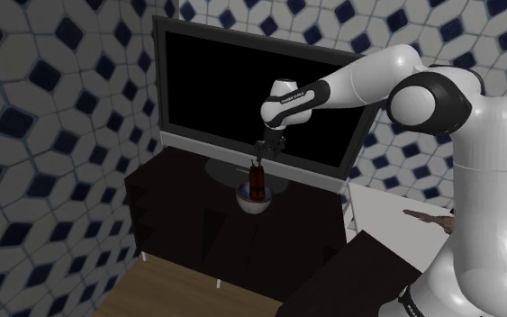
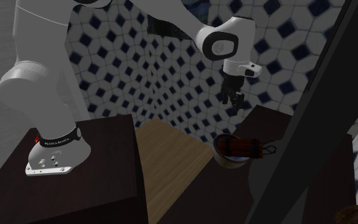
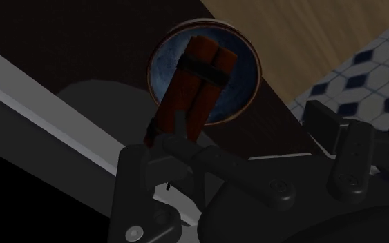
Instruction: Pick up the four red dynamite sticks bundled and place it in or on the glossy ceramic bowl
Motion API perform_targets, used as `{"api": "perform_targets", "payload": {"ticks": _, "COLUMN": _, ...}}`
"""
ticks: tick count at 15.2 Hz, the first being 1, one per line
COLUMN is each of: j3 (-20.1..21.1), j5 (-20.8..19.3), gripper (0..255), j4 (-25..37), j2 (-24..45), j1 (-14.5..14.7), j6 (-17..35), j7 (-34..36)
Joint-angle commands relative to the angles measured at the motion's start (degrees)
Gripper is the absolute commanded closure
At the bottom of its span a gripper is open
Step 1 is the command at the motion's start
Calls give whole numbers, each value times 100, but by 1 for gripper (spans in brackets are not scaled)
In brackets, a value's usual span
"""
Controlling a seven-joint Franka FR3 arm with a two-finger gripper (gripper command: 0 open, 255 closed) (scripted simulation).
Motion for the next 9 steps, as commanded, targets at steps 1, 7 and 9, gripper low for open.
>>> {"api": "perform_targets", "payload": {"ticks": 1, "j3": -30, "j5": -51, "gripper": 0, "j4": 170, "j2": -145, "j1": 13, "j6": -307, "j7": 32}}
{"api": "perform_targets", "payload": {"ticks": 7, "j3": -43, "j5": -75, "gripper": 0, "j4": 216, "j2": -220, "j1": 23, "j6": -425, "j7": 47}}
{"api": "perform_targets", "payload": {"ticks": 9, "j3": -43, "j5": -75, "gripper": 0, "j4": 216, "j2": -220, "j1": 23, "j6": -425, "j7": 47}}
